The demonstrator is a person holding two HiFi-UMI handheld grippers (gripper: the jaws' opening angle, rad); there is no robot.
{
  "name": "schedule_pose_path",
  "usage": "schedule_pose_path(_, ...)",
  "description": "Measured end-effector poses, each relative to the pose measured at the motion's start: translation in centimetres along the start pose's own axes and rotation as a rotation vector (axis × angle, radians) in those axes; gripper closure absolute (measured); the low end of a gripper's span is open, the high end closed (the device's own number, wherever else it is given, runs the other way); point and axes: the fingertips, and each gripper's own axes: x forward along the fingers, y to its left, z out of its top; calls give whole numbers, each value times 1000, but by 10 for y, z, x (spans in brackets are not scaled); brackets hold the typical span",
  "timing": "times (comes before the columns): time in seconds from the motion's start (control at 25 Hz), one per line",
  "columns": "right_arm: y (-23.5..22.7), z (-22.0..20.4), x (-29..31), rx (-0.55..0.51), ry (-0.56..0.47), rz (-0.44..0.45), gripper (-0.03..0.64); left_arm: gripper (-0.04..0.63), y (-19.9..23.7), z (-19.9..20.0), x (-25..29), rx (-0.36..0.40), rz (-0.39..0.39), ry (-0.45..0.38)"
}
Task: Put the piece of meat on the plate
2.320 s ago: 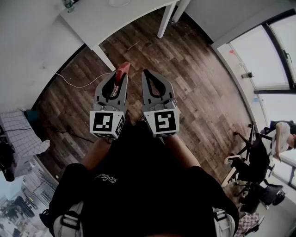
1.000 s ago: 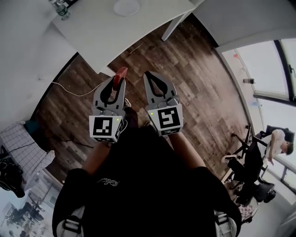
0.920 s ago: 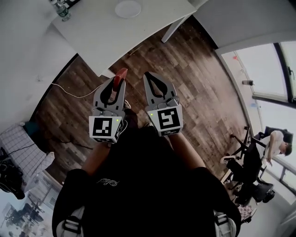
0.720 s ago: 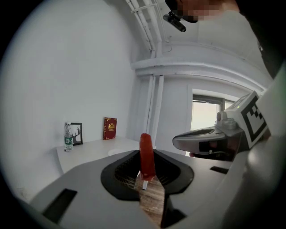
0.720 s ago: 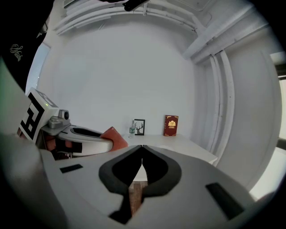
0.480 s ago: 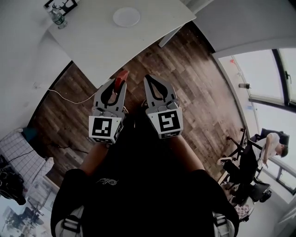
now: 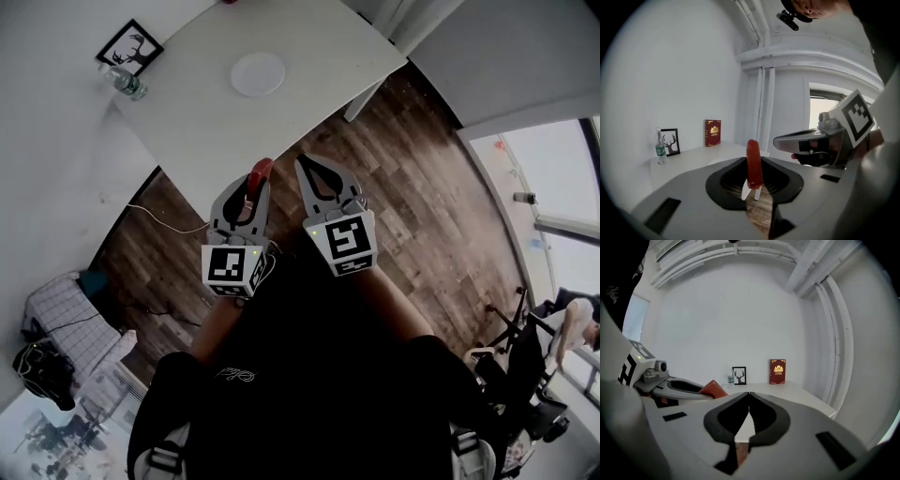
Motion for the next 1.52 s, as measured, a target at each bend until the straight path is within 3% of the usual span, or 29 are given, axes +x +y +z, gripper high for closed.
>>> schedule_pose_path(0.16,-32,-3,4,18,-18,18,595,511,-12,12,36,37,8,7)
schedule_pose_path(0.48,-65,-5,14,86,-42,11,595,511,-7,23,79,236,-3,89)
schedule_pose_path(0.8,-80,-32,53,127,58,-3,595,511,35,6,111,275,-13,187)
schedule_pose_path(1.04,-87,-32,98,179,48,-1,595,511,69,2,140,371,-22,260)
schedule_pose_path(1.36,-81,-47,149,202,89,43,595,511,104,-19,184,579,-25,358)
schedule_pose_path(1.52,-83,-55,166,211,116,49,595,511,123,-28,199,605,-30,397)
